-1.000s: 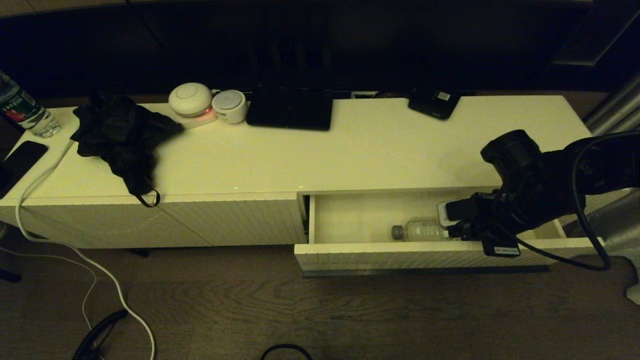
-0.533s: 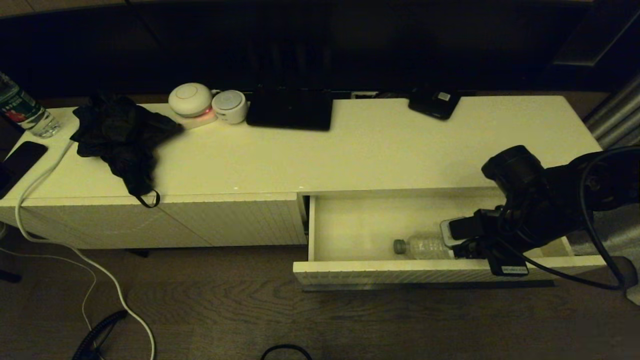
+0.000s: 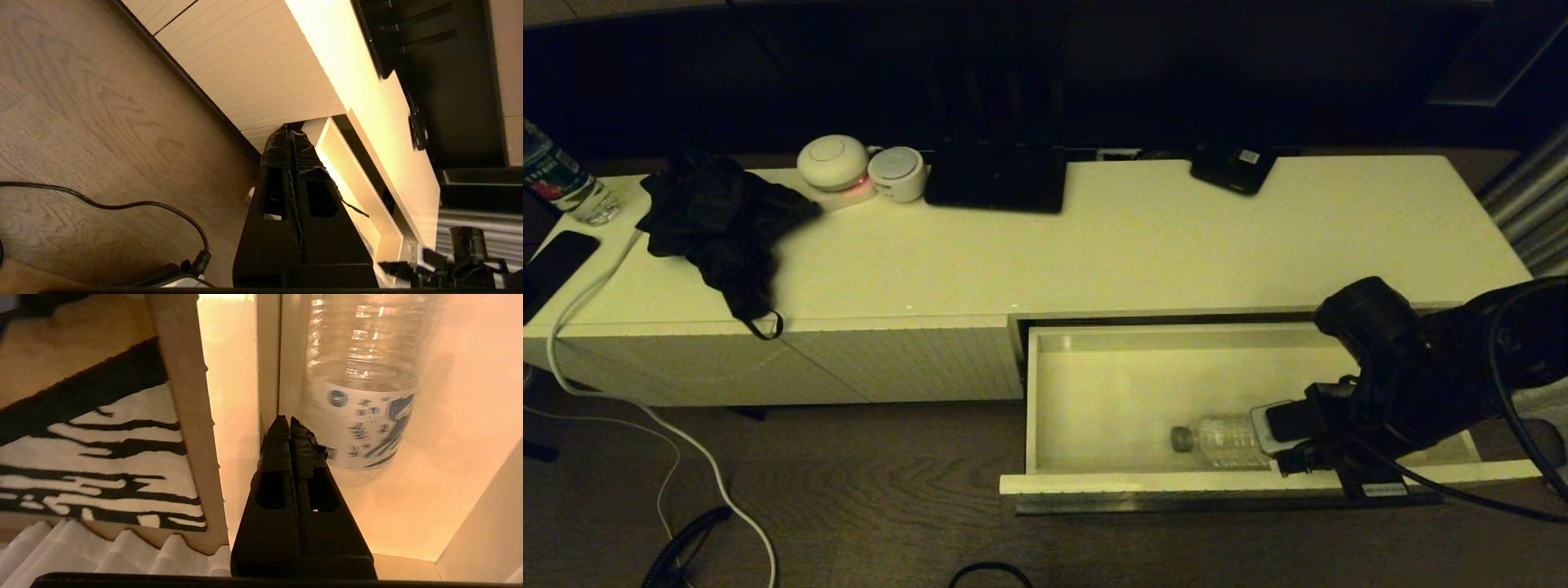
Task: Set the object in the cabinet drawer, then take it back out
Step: Open the drawer
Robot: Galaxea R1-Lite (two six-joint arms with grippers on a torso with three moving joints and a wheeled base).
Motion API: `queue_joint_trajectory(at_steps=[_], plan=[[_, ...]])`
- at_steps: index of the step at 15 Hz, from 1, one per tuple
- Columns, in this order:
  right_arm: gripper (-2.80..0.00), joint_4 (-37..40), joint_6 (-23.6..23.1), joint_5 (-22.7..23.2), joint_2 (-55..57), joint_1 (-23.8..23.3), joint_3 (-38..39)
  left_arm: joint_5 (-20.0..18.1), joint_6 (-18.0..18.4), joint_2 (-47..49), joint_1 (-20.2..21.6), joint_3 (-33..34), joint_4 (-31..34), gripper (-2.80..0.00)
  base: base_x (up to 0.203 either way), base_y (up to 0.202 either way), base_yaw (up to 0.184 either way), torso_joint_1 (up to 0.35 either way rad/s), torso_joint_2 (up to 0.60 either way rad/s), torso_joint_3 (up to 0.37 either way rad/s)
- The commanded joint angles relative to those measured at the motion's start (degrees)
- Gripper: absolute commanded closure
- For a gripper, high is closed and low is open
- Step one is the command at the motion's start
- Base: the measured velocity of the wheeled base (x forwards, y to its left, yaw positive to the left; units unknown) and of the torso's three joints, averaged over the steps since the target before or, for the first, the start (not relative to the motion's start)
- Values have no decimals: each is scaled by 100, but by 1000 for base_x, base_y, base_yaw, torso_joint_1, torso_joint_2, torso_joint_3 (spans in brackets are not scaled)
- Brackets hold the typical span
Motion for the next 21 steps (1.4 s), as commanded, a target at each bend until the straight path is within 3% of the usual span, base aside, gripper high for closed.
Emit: queue_joint_trajectory(at_steps=[1,10,16,18,21], plan=[[0,36,-40,27,-129,50,151,3,-34,-9,0,0,-4,0,0,0,0,0,0,0],[0,-525,-43,-40,-366,-38,12,3,-34,-9,0,0,-4,0,0,0,0,0,0,0],[0,-718,-57,-335,-551,-73,-58,3,-34,-9,0,0,-4,0,0,0,0,0,0,0],[0,-1249,-57,-556,-559,-80,4,3,-34,-9,0,0,-4,0,0,0,0,0,0,0],[0,-1369,-49,-668,-515,-117,36,3,-34,-9,0,0,-4,0,0,0,0,0,0,0]])
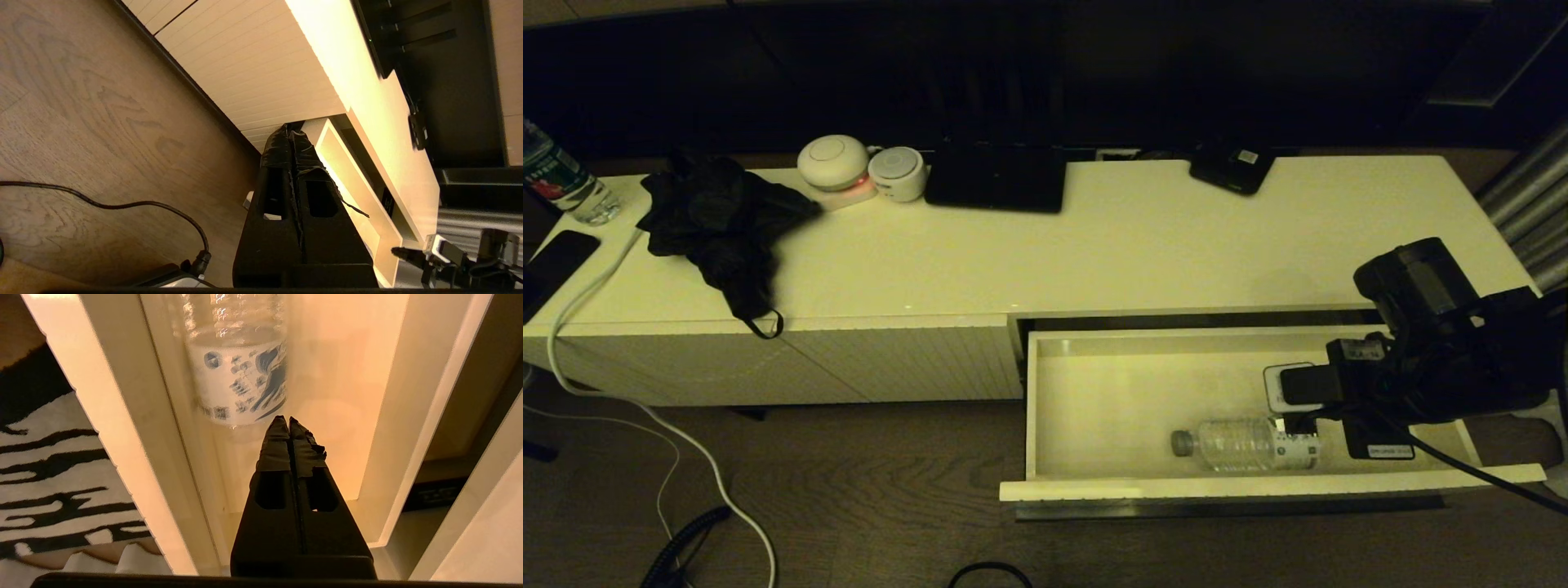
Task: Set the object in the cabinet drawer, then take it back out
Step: Take the mineral water out of the drawer and put it on the table
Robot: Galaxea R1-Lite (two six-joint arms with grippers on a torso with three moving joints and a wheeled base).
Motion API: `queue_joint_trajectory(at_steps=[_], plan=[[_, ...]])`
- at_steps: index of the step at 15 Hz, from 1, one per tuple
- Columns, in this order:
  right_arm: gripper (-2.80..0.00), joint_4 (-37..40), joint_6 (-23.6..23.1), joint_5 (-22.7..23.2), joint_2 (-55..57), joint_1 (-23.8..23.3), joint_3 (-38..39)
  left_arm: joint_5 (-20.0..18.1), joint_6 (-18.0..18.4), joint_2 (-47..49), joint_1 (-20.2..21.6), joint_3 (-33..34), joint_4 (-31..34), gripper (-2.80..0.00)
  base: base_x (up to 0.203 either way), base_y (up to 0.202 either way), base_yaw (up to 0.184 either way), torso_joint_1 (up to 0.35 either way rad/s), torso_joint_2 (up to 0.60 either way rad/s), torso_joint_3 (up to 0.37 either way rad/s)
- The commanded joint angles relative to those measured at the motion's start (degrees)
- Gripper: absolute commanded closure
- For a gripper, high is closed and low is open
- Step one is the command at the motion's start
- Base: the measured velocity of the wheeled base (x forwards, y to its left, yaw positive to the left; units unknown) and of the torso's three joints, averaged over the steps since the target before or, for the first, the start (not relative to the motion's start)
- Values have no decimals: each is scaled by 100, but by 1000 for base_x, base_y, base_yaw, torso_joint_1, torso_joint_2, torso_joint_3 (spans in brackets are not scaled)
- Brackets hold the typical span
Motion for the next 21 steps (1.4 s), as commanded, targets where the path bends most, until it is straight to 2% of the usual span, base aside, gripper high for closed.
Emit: queue_joint_trajectory(at_steps=[1,7,14,19,20,21], plan=[[0,-142,-38,-7,68,-9,-1,3,-31,-9,0,0,-2,0,0,0,0,0,0,0],[0,-541,-20,30,365,173,3,3,-31,-9,0,0,-2,0,0,0,0,0,0,0],[0,-626,138,220,842,263,-258,3,-31,-9,0,0,-2,0,0,0,0,0,0,0],[0,-600,147,70,763,263,-282,3,-31,-9,0,0,-2,0,0,0,0,0,0,0],[-280,-609,152,46,746,260,-235,3,-31,-9,0,0,-2,0,0,0,0,0,0,0],[-280,-617,139,42,721,259,-192,3,-31,-9,0,0,-2,0,0,0,0,0,0,0]])
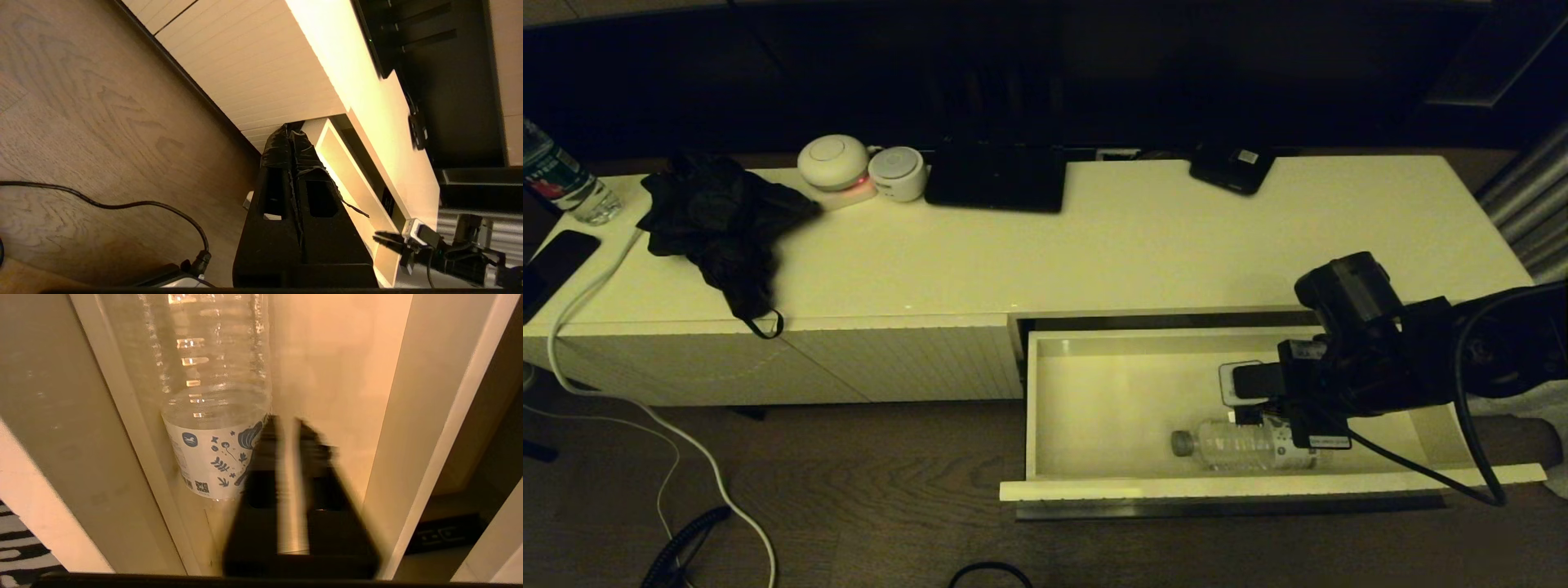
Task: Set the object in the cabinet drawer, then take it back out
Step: Take the mineral water out of the drawer and put it on the table
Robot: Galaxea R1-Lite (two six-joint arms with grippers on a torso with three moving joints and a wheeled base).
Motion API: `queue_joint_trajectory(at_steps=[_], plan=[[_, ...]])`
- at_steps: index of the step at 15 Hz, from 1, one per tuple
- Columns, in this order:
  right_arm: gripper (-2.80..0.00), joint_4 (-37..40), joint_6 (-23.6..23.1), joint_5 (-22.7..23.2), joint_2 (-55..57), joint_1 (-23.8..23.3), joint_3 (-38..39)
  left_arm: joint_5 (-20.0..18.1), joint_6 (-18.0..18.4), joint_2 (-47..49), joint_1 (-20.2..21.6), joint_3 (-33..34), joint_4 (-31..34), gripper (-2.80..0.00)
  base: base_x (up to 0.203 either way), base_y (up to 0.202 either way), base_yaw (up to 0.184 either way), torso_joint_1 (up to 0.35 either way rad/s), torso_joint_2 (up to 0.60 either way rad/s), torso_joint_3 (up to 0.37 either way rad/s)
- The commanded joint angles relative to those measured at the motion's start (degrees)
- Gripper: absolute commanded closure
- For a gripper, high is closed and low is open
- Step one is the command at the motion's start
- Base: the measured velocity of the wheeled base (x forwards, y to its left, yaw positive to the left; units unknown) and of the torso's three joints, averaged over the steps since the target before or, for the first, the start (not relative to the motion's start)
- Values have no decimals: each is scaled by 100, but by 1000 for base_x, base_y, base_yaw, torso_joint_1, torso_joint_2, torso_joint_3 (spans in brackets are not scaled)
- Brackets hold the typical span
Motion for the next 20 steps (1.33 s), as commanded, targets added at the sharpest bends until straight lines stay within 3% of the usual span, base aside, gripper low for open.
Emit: queue_joint_trajectory(at_steps=[1,12,18,20], plan=[[-280,-1,-47,-5,-8,3,40,3,-36,-9,0,0,-2,0,0,0,0,0,0,0],[-280,97,-99,30,11,-167,56,3,-36,-9,0,0,-2,0,0,0,0,0,0,0],[-280,1694,-137,168,206,-215,-954,3,-36,-9,0,0,-2,0,0,0,0,0,0,0],[-280,1842,-127,331,413,-260,-1126,3,-36,-9,0,0,-2,0,0,0,0,0,0,0]])
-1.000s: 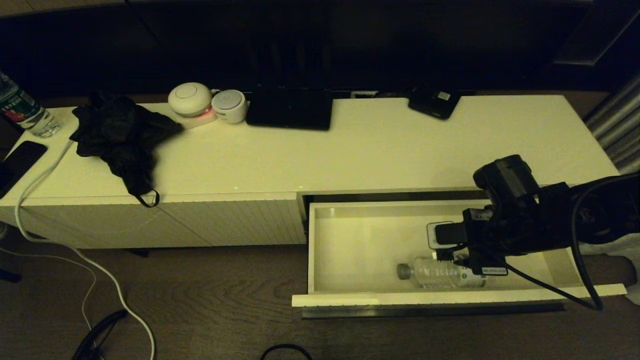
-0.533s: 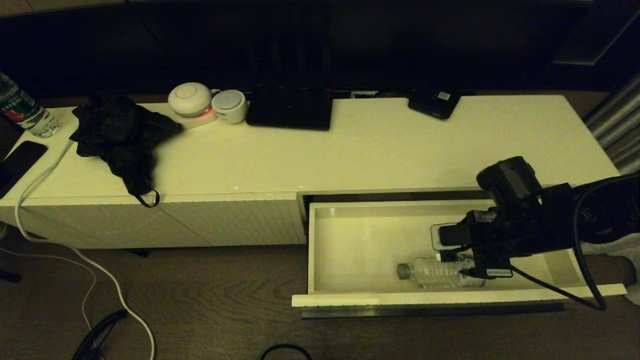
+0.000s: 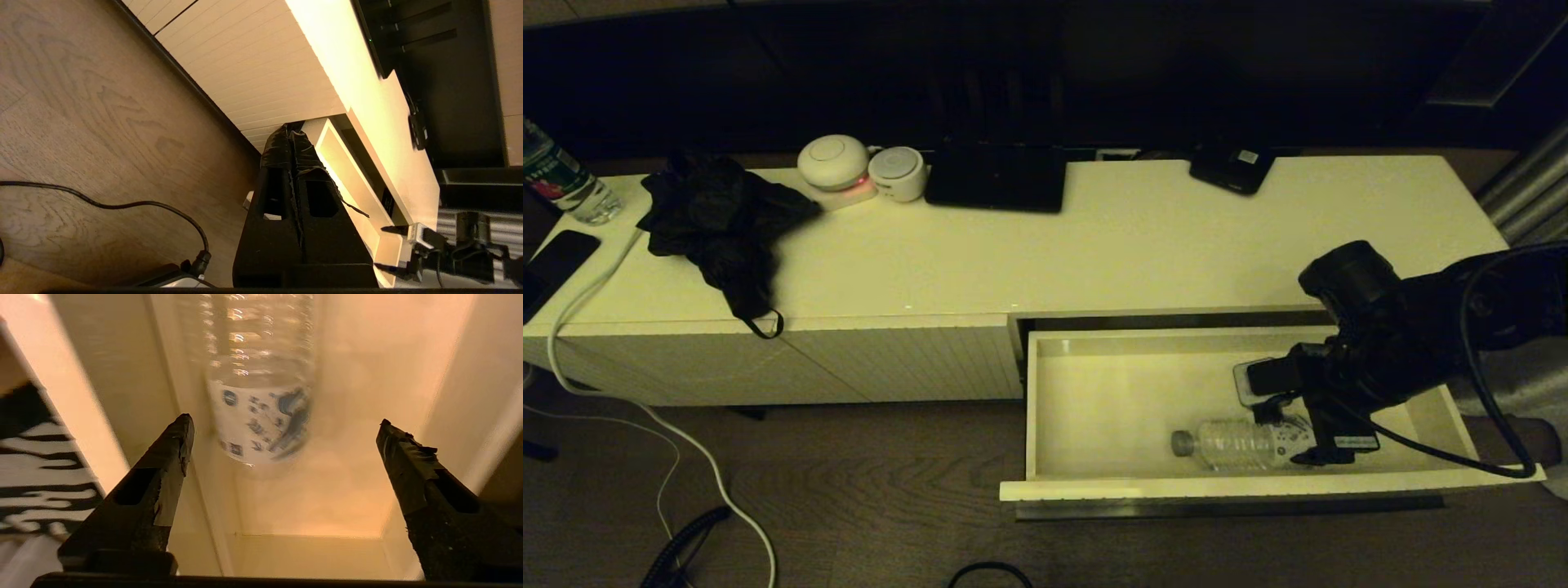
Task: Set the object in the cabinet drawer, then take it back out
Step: Take the mineral water out of the drawer and put it on the table
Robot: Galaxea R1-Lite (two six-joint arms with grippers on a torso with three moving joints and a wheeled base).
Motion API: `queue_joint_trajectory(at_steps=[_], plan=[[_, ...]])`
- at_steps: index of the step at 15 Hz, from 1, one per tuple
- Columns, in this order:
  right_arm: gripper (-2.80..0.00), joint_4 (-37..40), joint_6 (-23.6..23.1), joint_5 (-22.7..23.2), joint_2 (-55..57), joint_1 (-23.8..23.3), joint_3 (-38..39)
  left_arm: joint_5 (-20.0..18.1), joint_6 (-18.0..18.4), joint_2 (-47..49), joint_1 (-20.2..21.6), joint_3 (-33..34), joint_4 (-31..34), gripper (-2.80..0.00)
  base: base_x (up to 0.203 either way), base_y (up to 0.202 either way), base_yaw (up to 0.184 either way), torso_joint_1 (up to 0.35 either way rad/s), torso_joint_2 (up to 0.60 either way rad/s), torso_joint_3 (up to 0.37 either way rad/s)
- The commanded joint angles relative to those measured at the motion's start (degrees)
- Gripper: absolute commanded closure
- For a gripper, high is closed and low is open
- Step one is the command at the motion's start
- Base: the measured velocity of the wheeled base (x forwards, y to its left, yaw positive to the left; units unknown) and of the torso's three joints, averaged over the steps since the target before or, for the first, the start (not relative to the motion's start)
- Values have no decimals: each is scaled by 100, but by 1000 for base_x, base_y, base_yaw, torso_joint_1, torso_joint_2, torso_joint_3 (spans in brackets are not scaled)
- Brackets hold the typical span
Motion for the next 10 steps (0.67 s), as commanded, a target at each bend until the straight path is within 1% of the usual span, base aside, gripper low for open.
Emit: queue_joint_trajectory(at_steps=[1,10], plan=[[-280,66,-35,48,266,-17,-154,3,-34,-9,0,0,-2,0,0,0,0,0,0,0],[-280,45,-17,128,427,-22,-163,3,-34,-9,0,0,-2,0,0,0,0,0,0,0]])
